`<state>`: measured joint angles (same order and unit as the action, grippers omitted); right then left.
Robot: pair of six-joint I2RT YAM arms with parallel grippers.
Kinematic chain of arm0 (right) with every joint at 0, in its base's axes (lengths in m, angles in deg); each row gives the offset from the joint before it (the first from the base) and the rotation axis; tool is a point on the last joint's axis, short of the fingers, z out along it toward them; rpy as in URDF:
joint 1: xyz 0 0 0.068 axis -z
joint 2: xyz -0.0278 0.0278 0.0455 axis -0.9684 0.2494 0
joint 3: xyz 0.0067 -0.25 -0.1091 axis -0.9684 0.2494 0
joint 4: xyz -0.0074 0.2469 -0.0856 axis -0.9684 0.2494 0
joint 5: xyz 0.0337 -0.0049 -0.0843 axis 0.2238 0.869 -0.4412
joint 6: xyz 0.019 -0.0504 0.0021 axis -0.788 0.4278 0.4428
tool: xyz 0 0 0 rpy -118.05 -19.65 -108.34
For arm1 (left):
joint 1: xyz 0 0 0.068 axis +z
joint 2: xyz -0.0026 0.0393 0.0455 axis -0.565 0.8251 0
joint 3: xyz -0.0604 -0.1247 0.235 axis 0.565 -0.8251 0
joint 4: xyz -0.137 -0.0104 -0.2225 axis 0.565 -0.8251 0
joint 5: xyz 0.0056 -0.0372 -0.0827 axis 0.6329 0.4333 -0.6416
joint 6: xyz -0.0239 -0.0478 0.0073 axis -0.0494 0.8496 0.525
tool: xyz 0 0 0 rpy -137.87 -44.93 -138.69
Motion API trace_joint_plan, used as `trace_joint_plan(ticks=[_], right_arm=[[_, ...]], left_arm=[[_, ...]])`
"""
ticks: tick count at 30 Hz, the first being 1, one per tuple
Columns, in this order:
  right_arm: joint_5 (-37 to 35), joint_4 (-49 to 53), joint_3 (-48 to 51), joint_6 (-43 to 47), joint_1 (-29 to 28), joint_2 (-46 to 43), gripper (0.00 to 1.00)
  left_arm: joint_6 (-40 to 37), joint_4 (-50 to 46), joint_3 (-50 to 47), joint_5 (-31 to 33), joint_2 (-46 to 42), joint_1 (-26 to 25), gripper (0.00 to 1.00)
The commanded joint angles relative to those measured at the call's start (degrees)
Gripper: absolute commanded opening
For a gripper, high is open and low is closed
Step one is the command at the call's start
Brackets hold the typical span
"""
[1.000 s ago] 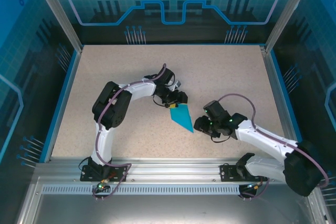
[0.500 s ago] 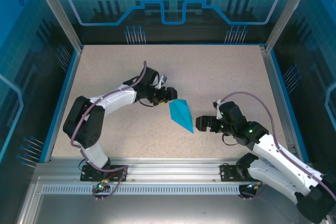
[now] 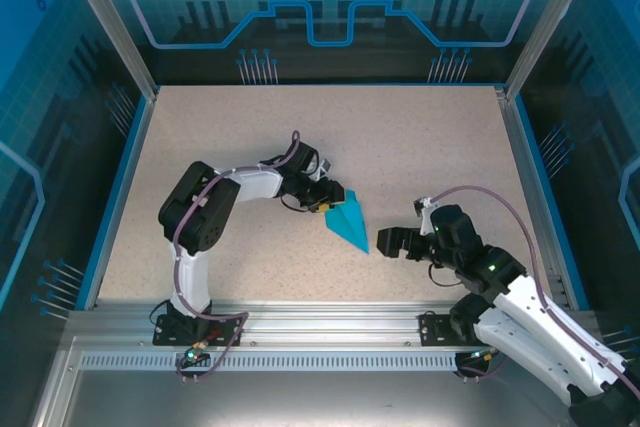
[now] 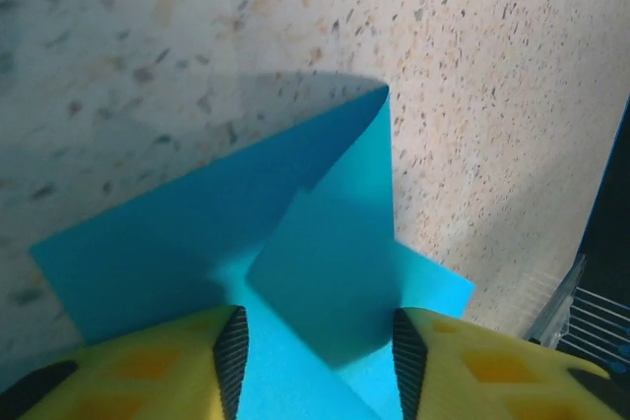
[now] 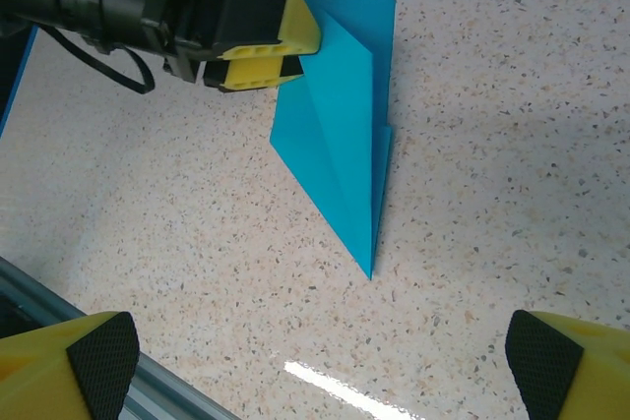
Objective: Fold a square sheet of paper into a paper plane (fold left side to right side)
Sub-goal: Fourth fold the wing at the center of the table, then turn over the paper at the center of the table.
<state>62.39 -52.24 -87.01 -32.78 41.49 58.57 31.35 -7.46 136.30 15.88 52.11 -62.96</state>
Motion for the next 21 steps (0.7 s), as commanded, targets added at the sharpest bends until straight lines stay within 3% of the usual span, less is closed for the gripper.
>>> trace_joint_plan(ticks=[1,4,7,11,16,21], right_arm=[[0.0,1.5,1.4,-2.0,0.6,-1.7,0.99],[0.8,0.7,1.8,-1.9,0.6,-2.2,0.99],[3.3,-1.8,2.0,-0.4,0.7,-2.2,0.99],[10.1,-7.8,1.6,3.1,3.2,-1.8,0.99],[32.1,-16.8,0.2,5.4,14.7,4.2,0.99],[45.3,-26.0,-1.6,7.2,23.0,10.5,0.99]], left_arm=[[0.2,2.3,2.7,-3.3,1.7,-0.6,0.40],[0.1,4.8,1.9,-3.8,0.6,-0.6,0.19],[-1.4,6.9,-0.2,-3.7,-3.8,-0.8,0.07],[-5.4,6.7,-2.4,-2.9,-11.8,-0.8,0.04],[-10.8,6.6,-4.7,-2.5,-22.7,-0.8,0.04],[-15.3,8.3,-7.0,-3.0,-31.5,-0.8,0.04]])
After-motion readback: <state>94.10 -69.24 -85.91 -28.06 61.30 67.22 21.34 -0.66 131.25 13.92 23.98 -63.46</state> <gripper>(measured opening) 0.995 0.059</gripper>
